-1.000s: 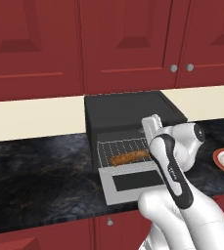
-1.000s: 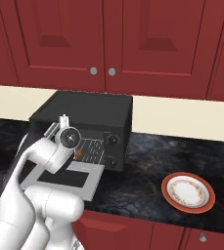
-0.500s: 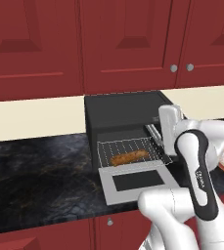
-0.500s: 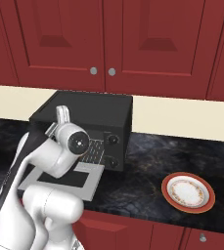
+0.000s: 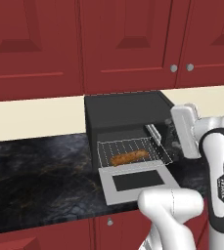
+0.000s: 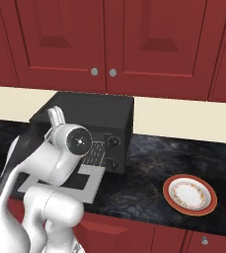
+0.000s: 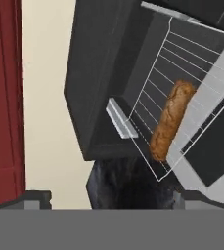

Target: Pull the toaster oven rack outwards. Pick up the baguette from the plate and place it on the toaster oven rack. Close the toaster oven door fully and set the temperature to the lowest setting.

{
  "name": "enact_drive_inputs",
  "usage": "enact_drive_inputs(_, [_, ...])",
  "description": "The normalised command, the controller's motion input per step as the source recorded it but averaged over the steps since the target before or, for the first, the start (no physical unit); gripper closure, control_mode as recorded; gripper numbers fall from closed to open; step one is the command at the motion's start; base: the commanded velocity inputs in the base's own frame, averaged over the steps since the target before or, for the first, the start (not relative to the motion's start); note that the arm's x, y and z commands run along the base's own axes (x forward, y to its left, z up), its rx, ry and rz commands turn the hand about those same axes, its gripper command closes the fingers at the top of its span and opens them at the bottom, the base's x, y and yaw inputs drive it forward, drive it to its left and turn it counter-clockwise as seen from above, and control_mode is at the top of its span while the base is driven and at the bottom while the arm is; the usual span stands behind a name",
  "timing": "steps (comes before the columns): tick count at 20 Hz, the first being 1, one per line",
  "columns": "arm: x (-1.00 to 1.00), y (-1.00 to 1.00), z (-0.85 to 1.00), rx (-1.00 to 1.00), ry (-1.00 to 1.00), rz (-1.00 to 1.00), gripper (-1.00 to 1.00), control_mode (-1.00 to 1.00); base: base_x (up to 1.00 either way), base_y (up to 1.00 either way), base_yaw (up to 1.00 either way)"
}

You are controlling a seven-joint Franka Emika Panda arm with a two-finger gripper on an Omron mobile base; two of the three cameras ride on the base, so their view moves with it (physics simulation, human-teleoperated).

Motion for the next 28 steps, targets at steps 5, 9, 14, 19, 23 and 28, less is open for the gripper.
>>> enact_drive_inputs(5, [-0.64, 0.1, 0.0, -0.29, 0.0, 0.05, -1.0, -1.0, 0.0, 0.0, 0.0])
enact_drive_inputs(9, [-0.46, 0.21, -0.09, -0.33, 0.0, 0.08, -1.0, -1.0, 0.0, 0.0, 0.0])
enact_drive_inputs(14, [-0.21, 0.39, -0.16, -0.35, 0.01, 0.1, -1.0, -1.0, 0.0, 0.0, 0.0])
enact_drive_inputs(19, [-0.01, 0.29, -0.06, -0.3, 0.0, 0.12, -1.0, -1.0, 0.0, 0.0, 0.0])
enact_drive_inputs(23, [0.0, 0.01, -0.12, -0.21, 0.0, 0.2, -1.0, -1.0, 0.0, 0.0, 0.0])
enact_drive_inputs(28, [0.0, 0.0, -0.2, -0.19, 0.0, 0.19, -1.0, -1.0, 0.0, 0.0, 0.0])
